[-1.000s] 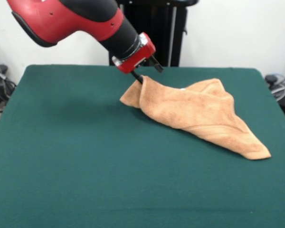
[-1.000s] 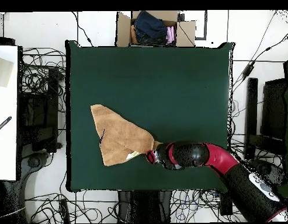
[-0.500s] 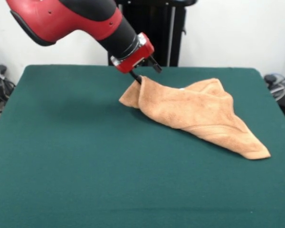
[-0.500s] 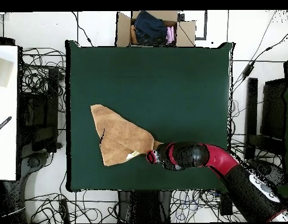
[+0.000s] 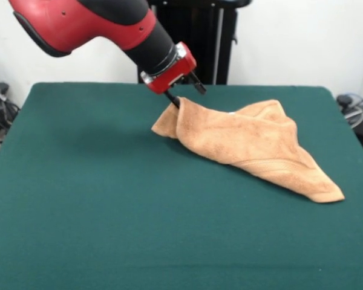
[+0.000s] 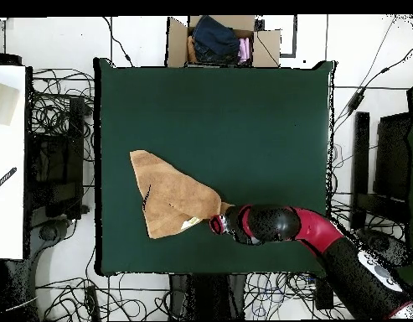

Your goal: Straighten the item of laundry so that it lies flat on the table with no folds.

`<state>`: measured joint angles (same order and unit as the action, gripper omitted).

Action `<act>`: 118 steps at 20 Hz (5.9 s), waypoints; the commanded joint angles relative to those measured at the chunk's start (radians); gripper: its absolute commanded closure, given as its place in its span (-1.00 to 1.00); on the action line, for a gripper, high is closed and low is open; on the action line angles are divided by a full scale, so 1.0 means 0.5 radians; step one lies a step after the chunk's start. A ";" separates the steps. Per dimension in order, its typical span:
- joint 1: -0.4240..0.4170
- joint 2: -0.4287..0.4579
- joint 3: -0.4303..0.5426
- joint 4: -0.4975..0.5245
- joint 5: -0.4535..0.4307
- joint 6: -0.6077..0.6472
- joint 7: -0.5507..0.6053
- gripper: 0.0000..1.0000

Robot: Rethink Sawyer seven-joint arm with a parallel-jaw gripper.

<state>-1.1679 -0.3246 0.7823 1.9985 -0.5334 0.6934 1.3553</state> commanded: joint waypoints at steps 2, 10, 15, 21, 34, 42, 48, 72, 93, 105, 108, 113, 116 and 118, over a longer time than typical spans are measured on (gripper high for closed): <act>0.077 -0.036 -0.183 -0.015 -0.126 -0.224 0.177 -1.00; 0.084 -0.052 -0.203 -0.008 -0.112 -0.274 0.185 -1.00; 0.101 -0.074 -0.221 -0.006 -0.094 -0.303 0.190 -1.00; 0.124 -0.110 -0.242 0.011 -0.095 -0.307 0.166 -1.00; 0.150 -0.156 -0.269 0.019 -0.097 -0.403 0.221 1.00; 0.147 -0.154 -0.283 0.029 -0.089 -0.425 0.201 1.00; 0.156 -0.159 -0.293 0.025 -0.079 -0.407 0.185 1.00; 0.057 -0.138 -0.138 -0.265 0.103 0.167 -0.159 1.00; 0.039 -0.108 -0.120 -0.304 0.066 0.226 -0.177 1.00; 0.019 -0.051 -0.117 -0.353 0.072 0.289 -0.239 1.00; 0.009 -0.031 -0.117 -0.375 0.070 0.310 -0.263 1.00; -0.015 -0.020 -0.098 -0.389 0.073 0.357 -0.293 1.00; -0.023 -0.010 -0.085 -0.400 0.068 0.377 -0.303 1.00; -0.035 -0.004 -0.077 -0.401 0.062 0.384 -0.305 1.00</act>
<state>-1.1852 -0.3503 0.7273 1.9091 -0.5122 0.7948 1.3553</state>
